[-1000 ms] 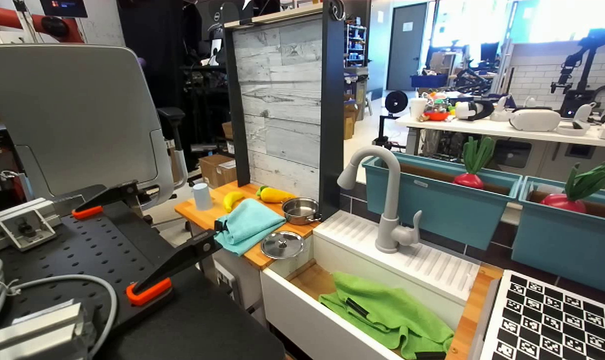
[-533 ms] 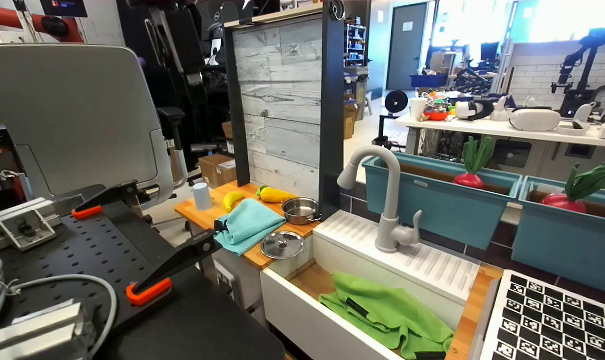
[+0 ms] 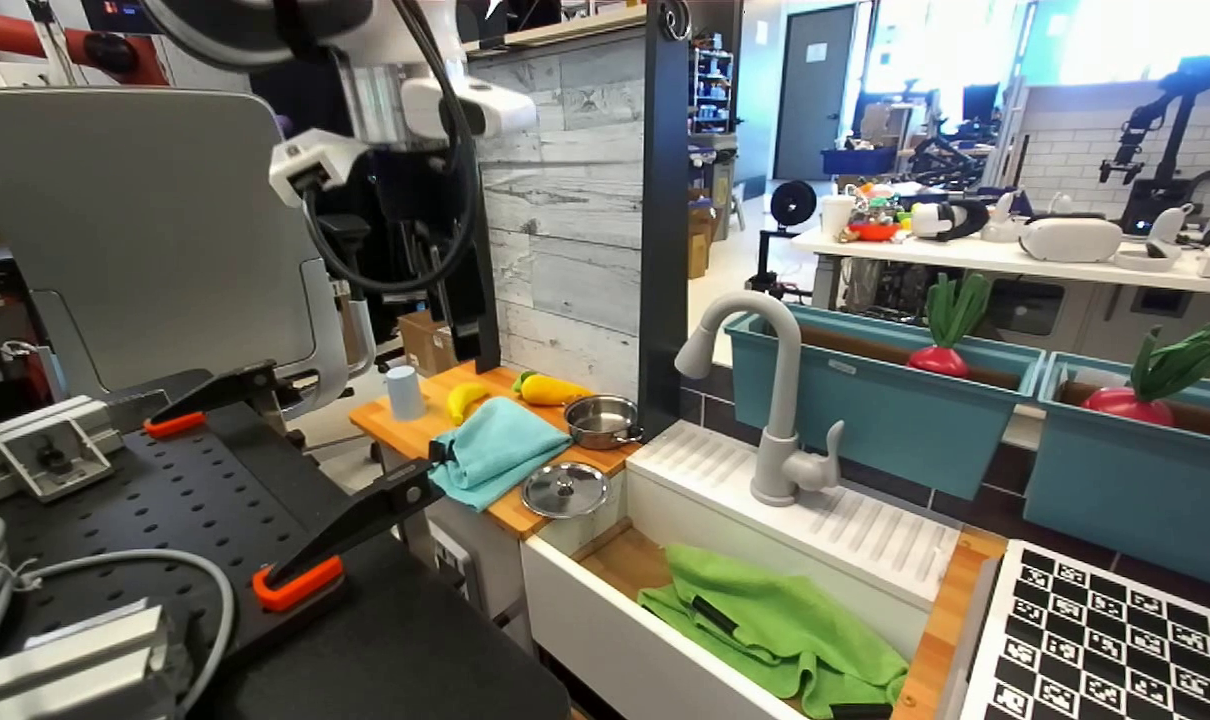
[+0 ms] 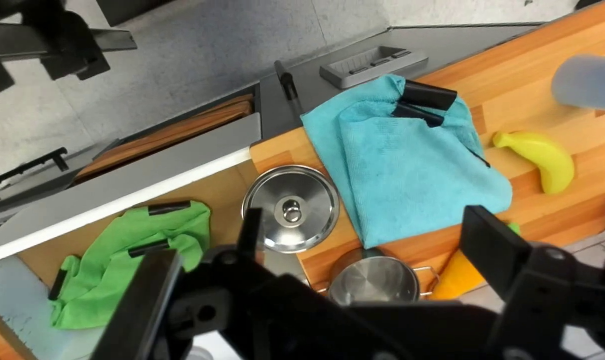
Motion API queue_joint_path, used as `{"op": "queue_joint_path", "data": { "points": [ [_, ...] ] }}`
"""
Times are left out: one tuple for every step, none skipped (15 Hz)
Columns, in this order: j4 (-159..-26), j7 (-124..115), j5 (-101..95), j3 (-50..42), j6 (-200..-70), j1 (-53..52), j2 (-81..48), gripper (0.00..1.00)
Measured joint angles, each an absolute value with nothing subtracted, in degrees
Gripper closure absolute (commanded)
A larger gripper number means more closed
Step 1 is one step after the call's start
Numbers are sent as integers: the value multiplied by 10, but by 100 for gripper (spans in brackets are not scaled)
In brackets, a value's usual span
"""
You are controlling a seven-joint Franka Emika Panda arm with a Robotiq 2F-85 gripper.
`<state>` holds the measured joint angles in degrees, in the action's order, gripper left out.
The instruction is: Put the silver lid on the silver pot.
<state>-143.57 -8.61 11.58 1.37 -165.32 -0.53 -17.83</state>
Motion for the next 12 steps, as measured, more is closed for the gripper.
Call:
{"op": "queue_joint_path", "data": {
  "points": [
    [-1411,-86,122,18,-1654,-3,-214,0],
    [-1384,-86,129,22,-1654,0,-252,0],
    [-1357,-88,131,25,-1654,2,-288,0],
    [-1331,-91,131,27,-1654,5,-322,0],
    [-1306,-93,131,28,-1654,9,-354,0],
    [-1282,-94,131,28,-1653,13,-382,0],
    [-1260,-95,131,28,-1653,16,-408,0],
    [-1239,-97,131,27,-1652,20,-431,0],
    [-1222,-99,131,27,-1652,23,-451,0],
    [-1206,-102,131,27,-1652,26,-468,0],
    [-1193,-105,131,27,-1652,29,-481,0],
    [-1181,-108,131,26,-1652,32,-492,0]
  ]
}}
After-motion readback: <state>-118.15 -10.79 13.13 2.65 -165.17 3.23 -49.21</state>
